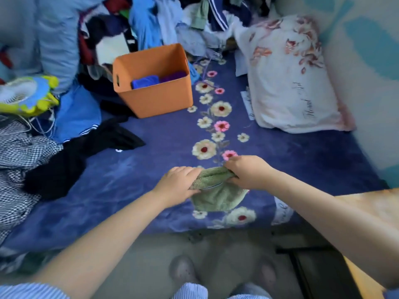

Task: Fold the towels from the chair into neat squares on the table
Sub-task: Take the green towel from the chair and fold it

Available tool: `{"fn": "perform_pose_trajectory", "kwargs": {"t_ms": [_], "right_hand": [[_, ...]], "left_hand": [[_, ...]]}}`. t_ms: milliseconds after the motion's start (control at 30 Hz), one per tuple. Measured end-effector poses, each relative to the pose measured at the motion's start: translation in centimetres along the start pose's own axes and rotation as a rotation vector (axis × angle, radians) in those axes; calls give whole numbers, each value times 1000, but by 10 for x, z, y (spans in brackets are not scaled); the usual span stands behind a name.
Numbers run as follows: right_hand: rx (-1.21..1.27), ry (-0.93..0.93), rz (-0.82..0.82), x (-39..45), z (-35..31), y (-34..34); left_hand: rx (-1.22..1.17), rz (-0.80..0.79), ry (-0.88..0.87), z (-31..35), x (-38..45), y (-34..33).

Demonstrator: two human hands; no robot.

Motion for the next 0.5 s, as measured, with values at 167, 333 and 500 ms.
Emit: {"fn": "perform_pose_trajectory", "kwargs": {"t_ms": [167,333,500], "right_hand": [[84,40,-98,59,-27,16],[92,56,-148,120,-22,36],[85,98,-163,186,-3,60]], "left_hand": [[-80,-216,77,-67,2,5],[-231,-263,116,-131,37,9],[-301,-288,213,-192,81,25]]}}
Point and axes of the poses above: each hand's wrist, its own x-axis towards the middle knuckle, its own y-axis out of the back of the hand, z = x × y, the point moved 6 cm from there along x, towards the middle knuckle, and after that the axes turned 4 degrees about y, right-handed, at the moved point
